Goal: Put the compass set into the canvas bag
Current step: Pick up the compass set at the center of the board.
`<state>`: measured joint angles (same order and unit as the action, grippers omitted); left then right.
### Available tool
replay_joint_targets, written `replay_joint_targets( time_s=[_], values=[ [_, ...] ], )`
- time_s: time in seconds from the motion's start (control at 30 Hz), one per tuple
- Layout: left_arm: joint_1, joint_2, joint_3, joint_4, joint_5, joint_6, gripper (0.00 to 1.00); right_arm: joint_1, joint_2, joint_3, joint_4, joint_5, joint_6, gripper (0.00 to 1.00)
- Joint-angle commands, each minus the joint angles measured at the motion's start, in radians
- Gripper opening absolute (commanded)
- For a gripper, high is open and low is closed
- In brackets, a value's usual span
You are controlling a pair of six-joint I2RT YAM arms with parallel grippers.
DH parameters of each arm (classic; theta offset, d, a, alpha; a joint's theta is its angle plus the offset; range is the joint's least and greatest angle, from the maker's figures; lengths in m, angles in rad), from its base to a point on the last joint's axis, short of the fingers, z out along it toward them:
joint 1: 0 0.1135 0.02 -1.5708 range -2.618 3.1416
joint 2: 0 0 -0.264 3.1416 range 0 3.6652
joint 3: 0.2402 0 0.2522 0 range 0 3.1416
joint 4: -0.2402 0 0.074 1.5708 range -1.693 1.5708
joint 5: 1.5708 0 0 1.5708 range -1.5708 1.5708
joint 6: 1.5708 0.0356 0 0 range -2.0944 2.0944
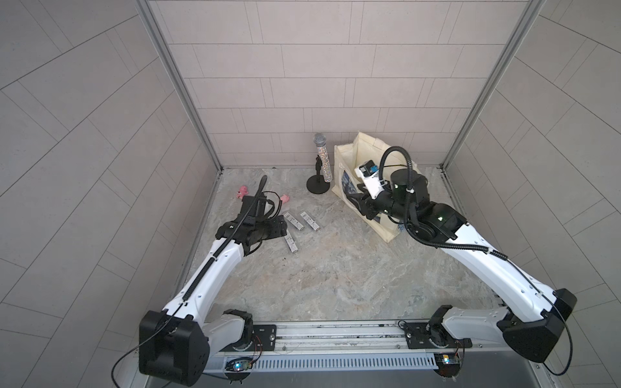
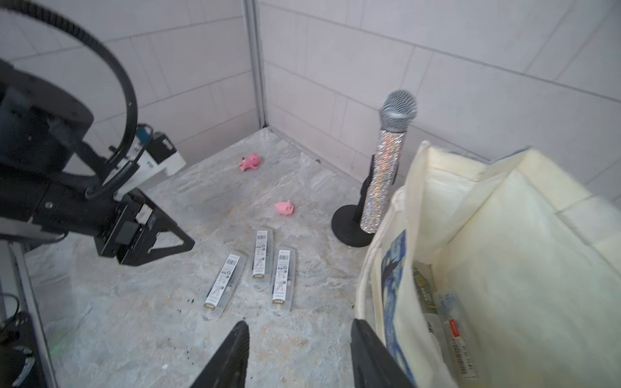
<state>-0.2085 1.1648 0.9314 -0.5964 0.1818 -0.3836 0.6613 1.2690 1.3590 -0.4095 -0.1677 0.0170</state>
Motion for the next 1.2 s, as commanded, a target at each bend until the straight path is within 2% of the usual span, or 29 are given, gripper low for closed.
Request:
replay_joint_targets(
  time_s=[0.0, 0.23, 0.47, 0.73, 1.17],
  values=[
    [0.006, 0.005, 0.034, -0.099, -0.097, 0.011, 0.78, 0.023, 0.007, -0.022, 0.014, 0.046, -0.029, 0.51],
    [0.006, 0.029, 0.011, -0.092, -0.084, -0.061, 0.79, 0.036, 0.045, -0.046, -0.03, 0.067, -0.03, 0.51],
    [-0.011, 0.143, 0.029, -0.119, -0.063, -0.119, 0.79, 0.038, 0.076, -0.044, -0.033, 0.077, -0.034, 0.51],
    [-0.076, 0.195, 0.013, -0.109, -0.166, -0.191, 0.85, 0.038, 0.093, -0.047, -0.032, 0.07, -0.033, 0.51],
    [-0.184, 0.442, 0.111, -0.05, -0.257, -0.21, 0.85, 0.038, 0.097, -0.05, -0.031, 0.065, -0.035, 0.51]
  ],
)
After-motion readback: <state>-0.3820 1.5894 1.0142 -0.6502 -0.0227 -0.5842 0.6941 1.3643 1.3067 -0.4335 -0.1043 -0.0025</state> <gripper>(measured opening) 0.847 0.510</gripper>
